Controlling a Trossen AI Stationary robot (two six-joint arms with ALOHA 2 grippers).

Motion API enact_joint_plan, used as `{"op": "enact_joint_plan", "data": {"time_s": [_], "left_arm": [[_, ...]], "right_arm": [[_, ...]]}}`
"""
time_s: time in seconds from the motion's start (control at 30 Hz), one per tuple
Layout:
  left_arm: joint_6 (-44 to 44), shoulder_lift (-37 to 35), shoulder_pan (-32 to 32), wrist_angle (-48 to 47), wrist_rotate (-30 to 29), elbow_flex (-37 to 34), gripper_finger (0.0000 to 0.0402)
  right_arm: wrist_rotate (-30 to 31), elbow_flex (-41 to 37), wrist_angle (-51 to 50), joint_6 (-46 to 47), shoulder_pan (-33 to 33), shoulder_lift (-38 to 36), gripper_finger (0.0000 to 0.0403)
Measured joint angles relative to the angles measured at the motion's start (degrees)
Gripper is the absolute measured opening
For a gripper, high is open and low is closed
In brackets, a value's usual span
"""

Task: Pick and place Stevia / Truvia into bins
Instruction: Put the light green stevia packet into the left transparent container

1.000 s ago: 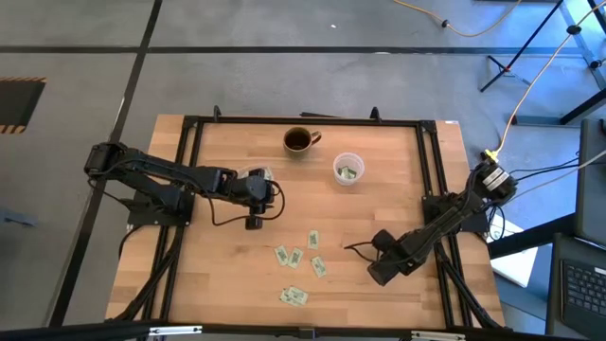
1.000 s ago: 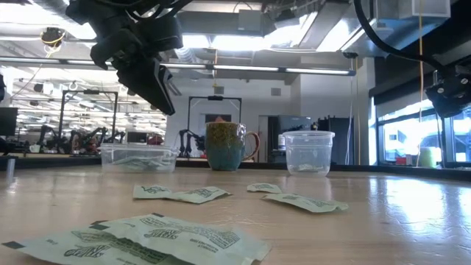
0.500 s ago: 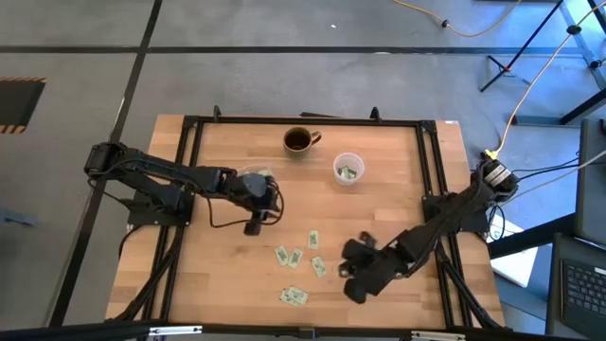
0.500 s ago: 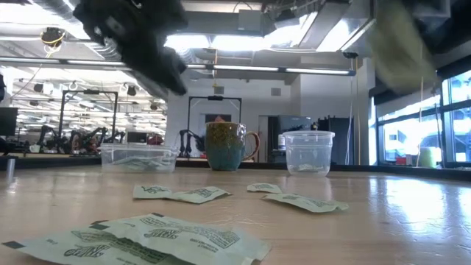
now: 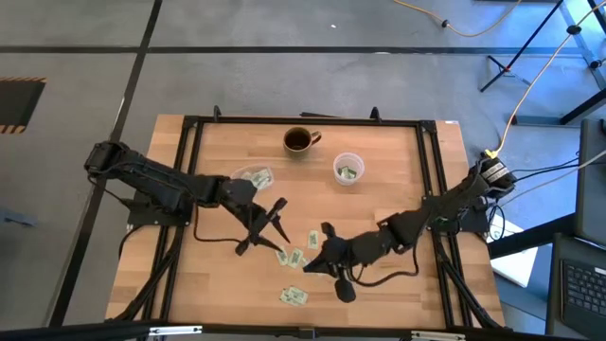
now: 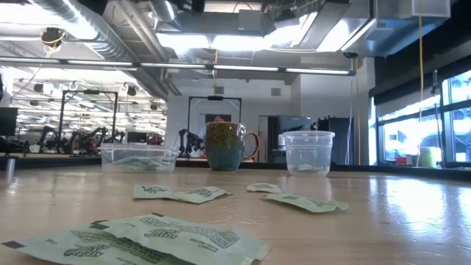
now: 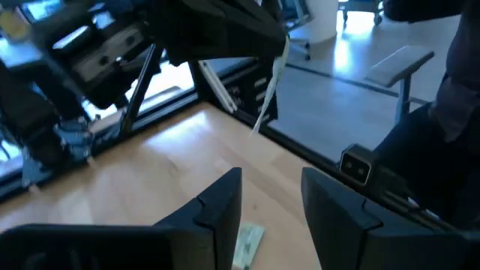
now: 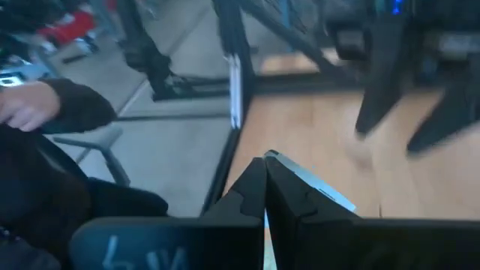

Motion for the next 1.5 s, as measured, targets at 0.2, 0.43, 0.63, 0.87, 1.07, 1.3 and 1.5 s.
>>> {"op": "enact_joint_plan", "data": {"time_s": [0.2,0.43,0.63,0.87,1.07,1.3,1.5], "left_arm": [[-0.1,0.0,-1.1,3.2,-1.3,0.0,0.0138],[0.2,0.0,-0.9,4.3,-2.4,0.0,0.0139],[-0.7,0.0,-1.0,4.5,-2.4,0.0,0.0136],[-0.7,0.0,-1.0,4.5,-2.4,0.0,0.0117],[-0.7,0.0,-1.0,4.5,-2.4,0.0,0.0060],[-0.7,0.0,-1.0,4.1,-2.8,0.0,0.0006],[-3.4,0.0,-1.0,3.0,-3.3,0.0,0.0004]], "right_arm": [[-5.7,0.0,3.6,-3.3,-3.6,0.0,0.0005],[-9.5,0.0,4.9,-3.4,-8.2,0.4,0.0005],[-10.3,0.0,5.6,-5.1,-10.7,0.5,0.0005],[-11.6,0.1,7.6,-6.7,-11.4,0.5,0.0005],[-12.1,0.1,7.2,-6.4,-11.4,0.5,0.0005],[-12.1,0.1,7.3,-6.3,-11.4,0.5,0.0005],[-12.1,0.1,6.6,-5.0,-11.4,0.5,0.0013]]}}
